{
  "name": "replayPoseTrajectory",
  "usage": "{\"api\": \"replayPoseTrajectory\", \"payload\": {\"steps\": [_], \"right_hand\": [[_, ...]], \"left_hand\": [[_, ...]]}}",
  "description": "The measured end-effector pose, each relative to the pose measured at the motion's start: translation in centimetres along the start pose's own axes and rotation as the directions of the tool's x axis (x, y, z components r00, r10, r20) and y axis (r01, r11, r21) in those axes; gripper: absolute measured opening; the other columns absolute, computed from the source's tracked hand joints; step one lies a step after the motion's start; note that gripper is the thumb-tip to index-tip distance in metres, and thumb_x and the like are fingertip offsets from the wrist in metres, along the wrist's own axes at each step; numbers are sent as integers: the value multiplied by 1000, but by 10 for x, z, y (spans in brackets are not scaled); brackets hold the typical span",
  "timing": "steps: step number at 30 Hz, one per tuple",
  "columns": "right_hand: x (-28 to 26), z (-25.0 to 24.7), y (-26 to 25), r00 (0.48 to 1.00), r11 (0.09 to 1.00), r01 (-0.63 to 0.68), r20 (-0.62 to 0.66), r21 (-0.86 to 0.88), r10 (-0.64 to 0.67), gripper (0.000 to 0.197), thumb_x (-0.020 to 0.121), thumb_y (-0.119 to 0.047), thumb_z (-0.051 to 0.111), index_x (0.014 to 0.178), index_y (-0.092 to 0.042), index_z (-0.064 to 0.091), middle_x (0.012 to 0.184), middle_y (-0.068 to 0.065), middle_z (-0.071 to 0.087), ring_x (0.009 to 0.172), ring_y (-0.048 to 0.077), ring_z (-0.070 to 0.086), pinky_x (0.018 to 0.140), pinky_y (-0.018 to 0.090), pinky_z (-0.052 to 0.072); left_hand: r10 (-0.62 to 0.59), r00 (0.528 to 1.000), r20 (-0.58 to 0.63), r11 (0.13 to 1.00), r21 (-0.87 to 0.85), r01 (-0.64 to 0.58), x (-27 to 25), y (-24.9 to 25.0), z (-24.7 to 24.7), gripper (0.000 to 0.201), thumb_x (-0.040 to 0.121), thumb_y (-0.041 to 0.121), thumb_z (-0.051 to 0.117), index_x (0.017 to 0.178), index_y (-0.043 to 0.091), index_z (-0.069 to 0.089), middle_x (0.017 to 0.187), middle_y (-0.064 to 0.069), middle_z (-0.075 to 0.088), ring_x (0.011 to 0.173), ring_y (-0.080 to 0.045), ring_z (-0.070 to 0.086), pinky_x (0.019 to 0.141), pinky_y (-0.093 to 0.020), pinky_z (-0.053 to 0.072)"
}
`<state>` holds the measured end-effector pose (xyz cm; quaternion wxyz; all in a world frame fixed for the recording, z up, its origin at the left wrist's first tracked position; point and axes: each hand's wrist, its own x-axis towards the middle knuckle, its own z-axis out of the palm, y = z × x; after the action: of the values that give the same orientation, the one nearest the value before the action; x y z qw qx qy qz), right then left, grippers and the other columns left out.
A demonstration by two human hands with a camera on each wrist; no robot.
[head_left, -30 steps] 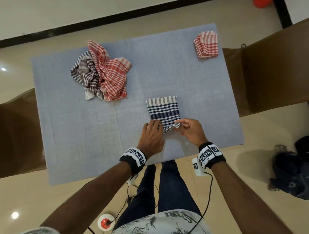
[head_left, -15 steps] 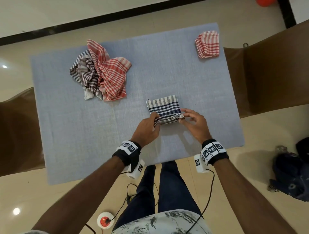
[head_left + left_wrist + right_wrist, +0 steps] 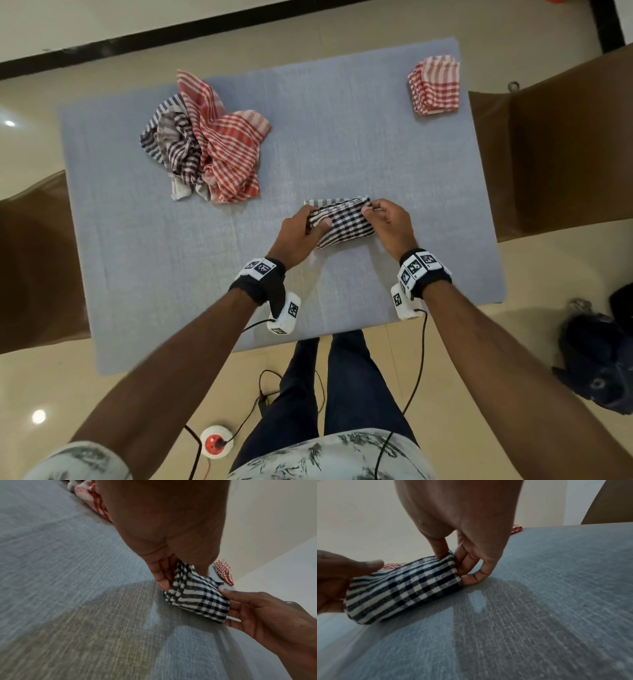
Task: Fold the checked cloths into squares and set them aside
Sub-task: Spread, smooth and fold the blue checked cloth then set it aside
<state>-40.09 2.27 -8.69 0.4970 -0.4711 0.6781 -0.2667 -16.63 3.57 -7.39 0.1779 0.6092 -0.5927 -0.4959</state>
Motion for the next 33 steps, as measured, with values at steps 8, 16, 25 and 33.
{"api": "replayPoseTrajectory", "payload": {"steps": [8,16,25,33], "right_hand": [[-2,5,2,997,998,12,-78,-68,-17,16,97,-22,68,100,-7,74,91,4,76,85,16,73,70,16,56],[-6,5,5,985,988,5,-168,-153,-31,15,96,-21,68,88,-9,74,80,1,73,77,18,71,63,8,50],[6,9,1,975,970,24,-210,-242,-76,23,98,-30,66,96,-8,75,86,3,75,76,14,71,70,26,59],[9,12,-2,974,965,-43,-228,-259,-18,31,97,-37,67,96,-7,74,87,4,75,74,13,69,68,26,59]], "left_hand": [[21,1000,-23,1000,21,-20,6,-9,-5,29,101,35,63,119,12,64,106,6,72,90,-7,69,82,-23,59],[88,995,-35,986,148,-82,32,0,-4,29,107,34,50,100,10,65,82,-3,69,69,-14,64,62,-24,49],[69,988,-136,901,434,-3,37,14,0,39,108,44,42,107,13,66,94,-8,63,78,-23,61,73,-38,54],[96,984,-153,871,491,-9,39,15,-5,40,106,44,46,109,11,69,109,-8,64,85,-24,65,78,-43,58]]}}
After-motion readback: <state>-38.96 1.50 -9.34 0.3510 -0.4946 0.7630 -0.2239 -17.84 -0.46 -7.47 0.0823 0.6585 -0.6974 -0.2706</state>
